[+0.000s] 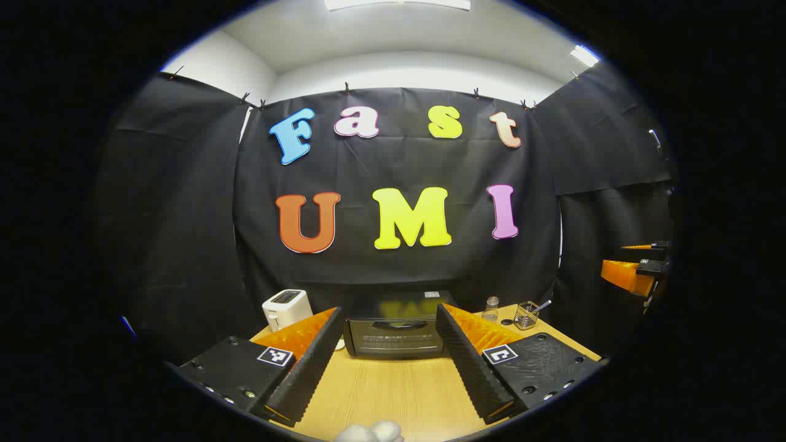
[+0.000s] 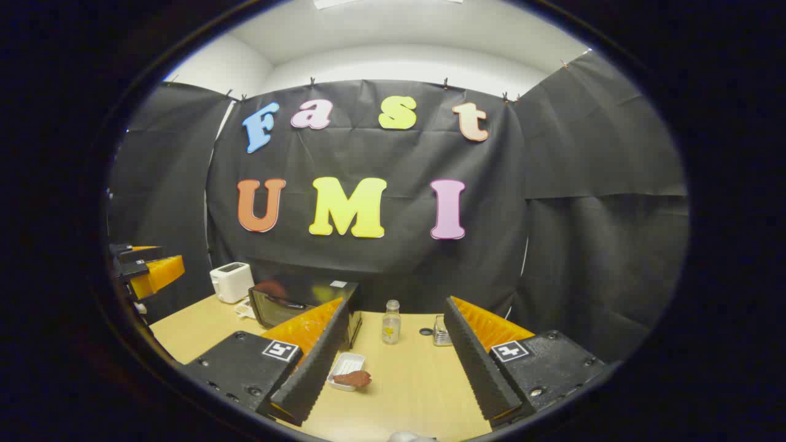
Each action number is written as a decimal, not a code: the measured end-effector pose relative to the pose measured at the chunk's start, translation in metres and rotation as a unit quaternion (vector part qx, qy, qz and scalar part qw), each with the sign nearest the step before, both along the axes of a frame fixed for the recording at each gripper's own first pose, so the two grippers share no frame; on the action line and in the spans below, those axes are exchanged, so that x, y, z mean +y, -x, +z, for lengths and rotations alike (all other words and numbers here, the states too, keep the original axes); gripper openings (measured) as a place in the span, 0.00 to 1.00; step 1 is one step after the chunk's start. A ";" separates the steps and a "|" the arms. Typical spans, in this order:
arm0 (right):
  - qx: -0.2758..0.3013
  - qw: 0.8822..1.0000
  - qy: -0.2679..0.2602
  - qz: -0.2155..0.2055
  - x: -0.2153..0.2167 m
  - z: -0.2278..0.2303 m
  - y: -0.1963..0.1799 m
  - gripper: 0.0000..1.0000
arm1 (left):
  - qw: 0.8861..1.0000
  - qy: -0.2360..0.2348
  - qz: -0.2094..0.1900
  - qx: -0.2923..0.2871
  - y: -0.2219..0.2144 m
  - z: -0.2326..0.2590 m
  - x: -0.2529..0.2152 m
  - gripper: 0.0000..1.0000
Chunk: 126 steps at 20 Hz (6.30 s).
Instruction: Open the electric oven with the left hand, put the food in, and close the electric oven.
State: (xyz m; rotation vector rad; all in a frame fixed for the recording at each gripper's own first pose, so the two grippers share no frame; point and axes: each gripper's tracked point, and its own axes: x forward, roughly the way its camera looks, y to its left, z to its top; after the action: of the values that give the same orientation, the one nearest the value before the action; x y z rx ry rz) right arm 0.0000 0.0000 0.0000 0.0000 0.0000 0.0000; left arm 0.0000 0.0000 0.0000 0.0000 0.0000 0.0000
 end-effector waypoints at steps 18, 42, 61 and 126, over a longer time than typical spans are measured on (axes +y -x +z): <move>0.016 1.000 0.011 -0.004 -0.001 -0.004 -0.008 0.99 | 1.000 -0.007 -0.016 0.001 -0.059 -0.015 -0.009 0.96; 0.099 0.992 -0.016 -0.079 -0.031 -0.021 -0.016 0.99 | 0.988 0.004 -0.034 0.152 -0.301 -0.195 -0.029 0.97; 0.125 0.992 -0.021 -0.009 0.019 -0.056 0.006 0.99 | 0.981 -0.002 -0.055 0.188 -0.179 -0.261 -0.023 0.97; 0.289 0.836 -0.429 0.182 0.182 -0.185 -0.143 0.13 | 0.985 0.008 0.124 0.119 0.116 -0.121 0.080 0.97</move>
State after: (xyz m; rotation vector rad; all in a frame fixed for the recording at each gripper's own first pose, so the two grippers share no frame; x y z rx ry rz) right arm 0.1432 0.1819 -0.1855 0.9090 0.6124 0.3861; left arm -0.1157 0.0799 -0.1210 -0.0154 0.2399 0.2492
